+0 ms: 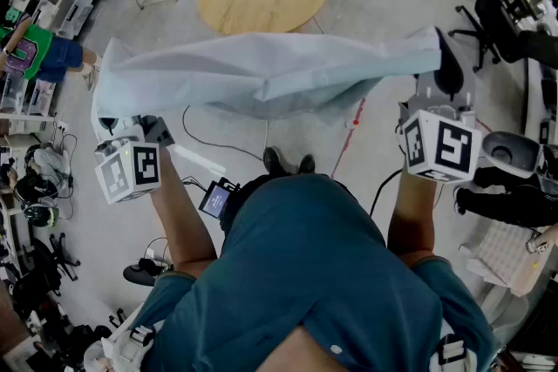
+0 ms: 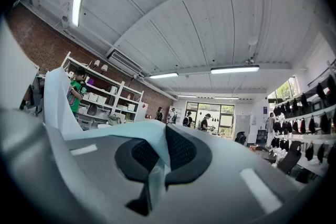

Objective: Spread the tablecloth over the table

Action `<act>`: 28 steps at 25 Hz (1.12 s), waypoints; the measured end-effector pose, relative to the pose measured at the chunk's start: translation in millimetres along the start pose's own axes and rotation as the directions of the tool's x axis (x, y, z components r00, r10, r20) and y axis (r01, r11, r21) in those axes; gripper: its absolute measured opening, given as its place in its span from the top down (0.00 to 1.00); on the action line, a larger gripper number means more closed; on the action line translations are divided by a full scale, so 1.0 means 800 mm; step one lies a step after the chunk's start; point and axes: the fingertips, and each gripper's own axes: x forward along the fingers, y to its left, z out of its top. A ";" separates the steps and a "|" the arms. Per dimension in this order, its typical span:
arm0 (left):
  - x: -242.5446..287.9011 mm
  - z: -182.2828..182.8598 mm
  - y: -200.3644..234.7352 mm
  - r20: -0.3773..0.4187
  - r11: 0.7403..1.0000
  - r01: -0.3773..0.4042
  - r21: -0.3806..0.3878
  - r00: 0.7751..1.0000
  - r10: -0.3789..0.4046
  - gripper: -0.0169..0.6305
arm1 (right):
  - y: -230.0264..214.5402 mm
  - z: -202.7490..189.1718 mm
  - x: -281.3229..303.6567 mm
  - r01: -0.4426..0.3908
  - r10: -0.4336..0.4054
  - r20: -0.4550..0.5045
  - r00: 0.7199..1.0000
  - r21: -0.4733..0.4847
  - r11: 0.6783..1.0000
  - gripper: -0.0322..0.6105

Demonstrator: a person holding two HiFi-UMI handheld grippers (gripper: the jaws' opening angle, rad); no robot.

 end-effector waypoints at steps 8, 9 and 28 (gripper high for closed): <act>-0.003 0.001 -0.011 0.005 1.000 -0.003 -0.004 1.000 0.003 0.97 | -0.011 -0.004 -0.004 -0.005 0.005 0.003 1.000 -0.004 1.000 0.93; -0.002 0.001 -0.013 0.006 1.000 -0.002 -0.005 1.000 0.002 0.97 | -0.012 -0.004 -0.005 -0.004 0.004 0.003 1.000 -0.002 1.000 0.93; 0.004 0.020 -0.050 0.041 1.000 -0.019 0.012 0.999 0.019 0.97 | -0.062 -0.016 -0.002 -0.022 0.021 0.016 1.000 0.064 0.998 0.93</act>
